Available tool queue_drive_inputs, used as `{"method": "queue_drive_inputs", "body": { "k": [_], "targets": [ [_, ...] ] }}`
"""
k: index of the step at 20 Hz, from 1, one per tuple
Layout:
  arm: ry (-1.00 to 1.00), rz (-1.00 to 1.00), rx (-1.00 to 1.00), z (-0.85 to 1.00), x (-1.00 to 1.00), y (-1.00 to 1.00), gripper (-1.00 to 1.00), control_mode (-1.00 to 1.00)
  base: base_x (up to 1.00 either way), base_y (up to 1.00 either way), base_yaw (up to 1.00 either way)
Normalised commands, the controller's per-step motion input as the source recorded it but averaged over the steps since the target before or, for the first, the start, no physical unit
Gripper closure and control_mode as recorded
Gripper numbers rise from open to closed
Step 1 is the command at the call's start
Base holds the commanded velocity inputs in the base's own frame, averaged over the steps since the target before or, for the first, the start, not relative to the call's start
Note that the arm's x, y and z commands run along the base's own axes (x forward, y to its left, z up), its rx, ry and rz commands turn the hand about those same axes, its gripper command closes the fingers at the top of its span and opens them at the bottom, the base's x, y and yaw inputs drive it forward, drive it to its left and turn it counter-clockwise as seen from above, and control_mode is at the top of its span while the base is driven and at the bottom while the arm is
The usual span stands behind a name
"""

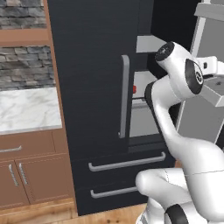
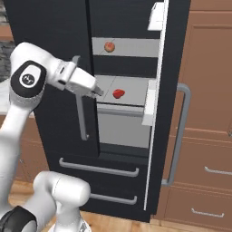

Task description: Open the fridge, remove the peach, carrot, and steak, and place them on any counter.

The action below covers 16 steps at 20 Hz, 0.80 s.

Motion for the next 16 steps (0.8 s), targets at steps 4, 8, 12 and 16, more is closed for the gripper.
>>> {"method": "queue_drive_inputs", "body": {
  "k": [4,8,12,16],
  "targets": [
    [-0.38,0.41,0.3,-0.71,0.0,1.0,-1.0,-1.0,0.0,0.0,0.0],
    [-0.22,0.44,0.33,-0.62,0.0,1.0,-1.0,-1.0,0.0,0.0,0.0],
    [-0.04,0.49,0.33,-0.12,0.23,0.64,-1.0,-1.0,0.0,0.0,0.0],
    [0.06,0.47,0.18,-0.06,0.34,0.56,-1.0,-1.0,0.0,0.0,0.0]
  ]
}}
